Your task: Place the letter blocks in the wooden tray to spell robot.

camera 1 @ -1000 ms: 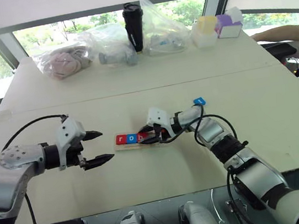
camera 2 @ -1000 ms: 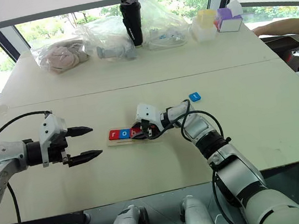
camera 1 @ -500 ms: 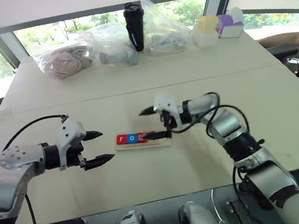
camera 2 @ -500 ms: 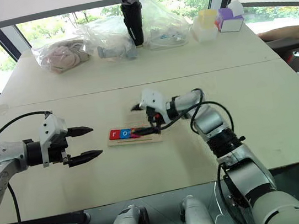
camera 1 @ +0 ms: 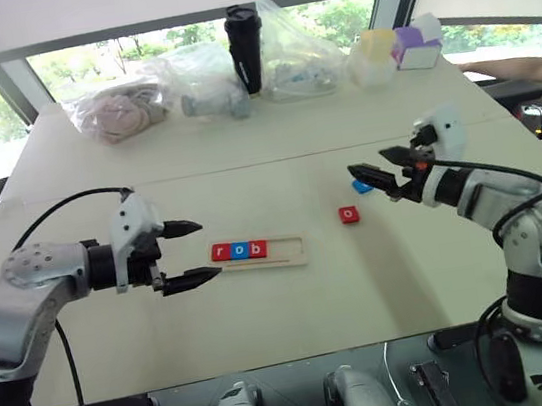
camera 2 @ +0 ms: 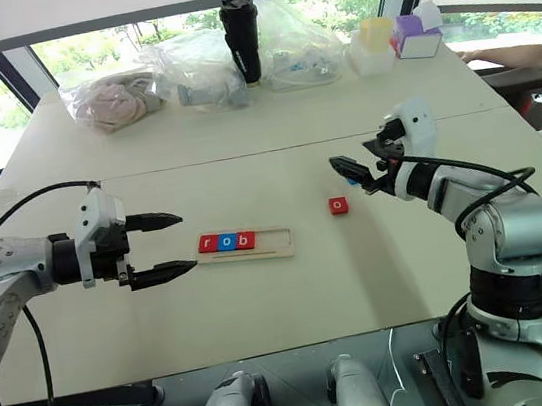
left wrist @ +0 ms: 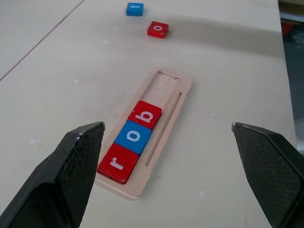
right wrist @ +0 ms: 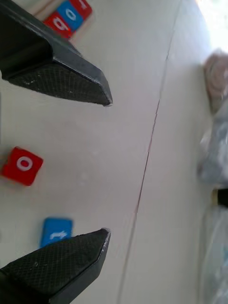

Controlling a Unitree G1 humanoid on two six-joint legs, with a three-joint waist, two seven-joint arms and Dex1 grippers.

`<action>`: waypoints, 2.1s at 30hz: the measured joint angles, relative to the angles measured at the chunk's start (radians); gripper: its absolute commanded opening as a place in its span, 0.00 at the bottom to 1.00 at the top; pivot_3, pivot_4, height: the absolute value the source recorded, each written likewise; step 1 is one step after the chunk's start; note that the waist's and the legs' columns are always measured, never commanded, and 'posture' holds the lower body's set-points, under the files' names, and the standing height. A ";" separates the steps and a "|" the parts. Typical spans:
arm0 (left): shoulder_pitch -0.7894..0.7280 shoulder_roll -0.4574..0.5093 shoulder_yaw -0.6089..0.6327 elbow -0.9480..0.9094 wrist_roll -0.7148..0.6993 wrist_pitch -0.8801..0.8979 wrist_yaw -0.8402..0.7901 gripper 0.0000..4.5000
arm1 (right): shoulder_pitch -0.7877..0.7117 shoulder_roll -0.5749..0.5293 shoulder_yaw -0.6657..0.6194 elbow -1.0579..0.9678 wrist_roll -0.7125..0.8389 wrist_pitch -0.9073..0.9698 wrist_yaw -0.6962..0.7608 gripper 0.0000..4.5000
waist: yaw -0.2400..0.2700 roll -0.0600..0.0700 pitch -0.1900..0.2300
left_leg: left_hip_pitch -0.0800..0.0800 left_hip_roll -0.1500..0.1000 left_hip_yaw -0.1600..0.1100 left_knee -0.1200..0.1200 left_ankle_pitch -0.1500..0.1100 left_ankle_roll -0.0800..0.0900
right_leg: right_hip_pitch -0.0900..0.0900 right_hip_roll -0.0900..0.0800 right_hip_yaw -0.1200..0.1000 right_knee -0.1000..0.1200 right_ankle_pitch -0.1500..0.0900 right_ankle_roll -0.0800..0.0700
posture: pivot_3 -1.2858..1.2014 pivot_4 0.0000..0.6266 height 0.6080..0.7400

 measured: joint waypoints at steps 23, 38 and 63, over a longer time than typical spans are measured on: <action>0.002 -0.008 -0.009 0.009 0.021 -0.002 -0.009 1.00 | 0.161 0.182 0.290 0.131 -0.174 -0.193 -0.351 0.94 | -0.010 -0.001 0.000 | 0.003 0.000 0.000 0.000 0.000 0.000 | 0.004 0.000 0.001 -0.001 -0.002 -0.003 | 0.52 0.24 1.00; 0.019 -0.016 -0.009 0.008 0.021 -0.002 0.021 1.00 | 0.142 0.175 0.356 0.198 -0.252 -0.258 -0.388 0.26 | -0.010 -0.003 -0.002 | 0.008 0.001 0.000 -0.001 0.000 0.000 | 0.006 0.000 0.001 -0.001 -0.002 -0.003 | 0.52 0.24 1.00; 0.002 0.004 -0.045 0.064 0.065 -0.046 -0.062 1.00 | 0.372 0.209 0.301 -0.433 -0.092 0.253 -0.414 0.26 | -0.002 -0.002 -0.001 | -0.003 0.000 -0.001 -0.002 0.000 0.000 | -0.003 -0.001 0.001 -0.003 -0.002 -0.004 | 0.52 0.24 1.00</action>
